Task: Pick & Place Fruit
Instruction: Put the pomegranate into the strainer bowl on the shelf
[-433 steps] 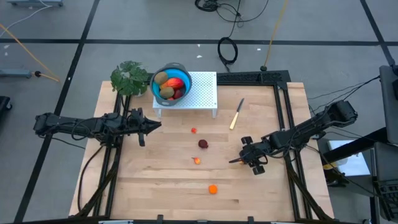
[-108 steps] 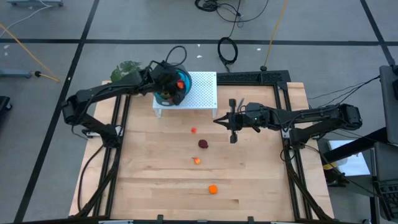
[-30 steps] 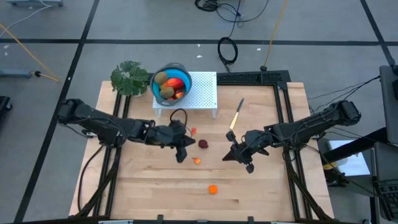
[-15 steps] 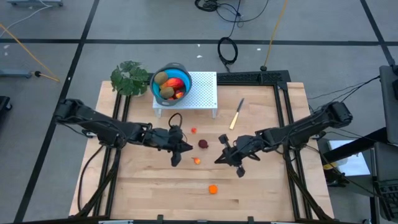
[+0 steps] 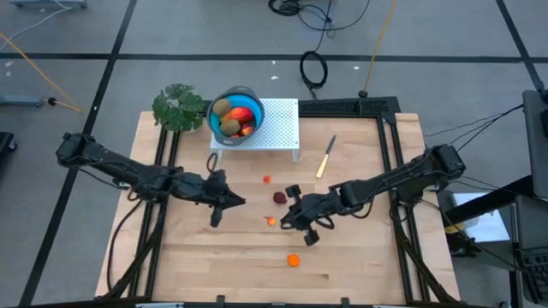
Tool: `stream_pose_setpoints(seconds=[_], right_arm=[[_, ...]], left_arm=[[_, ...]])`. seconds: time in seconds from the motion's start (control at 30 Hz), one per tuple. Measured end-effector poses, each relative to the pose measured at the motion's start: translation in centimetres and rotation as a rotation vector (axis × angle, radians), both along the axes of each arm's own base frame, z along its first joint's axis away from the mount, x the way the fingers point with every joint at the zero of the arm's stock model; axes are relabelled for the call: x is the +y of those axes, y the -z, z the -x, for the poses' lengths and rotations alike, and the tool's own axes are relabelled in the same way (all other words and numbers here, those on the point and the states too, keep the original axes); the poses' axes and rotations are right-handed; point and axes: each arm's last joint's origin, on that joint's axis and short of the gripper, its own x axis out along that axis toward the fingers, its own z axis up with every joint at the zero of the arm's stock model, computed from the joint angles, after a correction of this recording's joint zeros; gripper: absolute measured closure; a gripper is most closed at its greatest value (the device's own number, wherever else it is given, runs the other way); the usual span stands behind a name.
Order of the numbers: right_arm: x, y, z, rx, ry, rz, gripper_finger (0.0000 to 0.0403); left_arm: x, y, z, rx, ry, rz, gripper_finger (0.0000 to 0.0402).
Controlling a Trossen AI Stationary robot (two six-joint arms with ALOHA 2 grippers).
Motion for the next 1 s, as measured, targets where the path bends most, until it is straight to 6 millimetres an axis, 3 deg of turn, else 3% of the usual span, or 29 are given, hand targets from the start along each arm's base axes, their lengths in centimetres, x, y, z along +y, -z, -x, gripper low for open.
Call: stream_pose_setpoints(seconds=[0.2, 0.47, 0.67, 1.0], right_arm=[[-1.6, 0.9, -0.9, 0.088, 0.181, -0.124, 0.0402], [-4.3, 2.6, -2.0, 0.142, 0.358, -0.236, 0.0367], [-5.9, 3.3, -2.5, 0.163, 0.414, -0.286, 0.0301], [-7.5, 4.8, -3.4, 0.200, 0.417, -0.341, 0.0164]], left_arm=[[0.1, 0.8, 2.5, -0.029, -0.012, -0.019, 0.0399], [0.0, 1.2, 4.0, -0.062, 0.024, -0.038, 0.0388], [-0.3, 1.2, 4.2, -0.060, 0.052, -0.073, 0.0400], [-0.3, 1.4, 4.2, -0.042, 0.059, -0.094, 0.0381]])
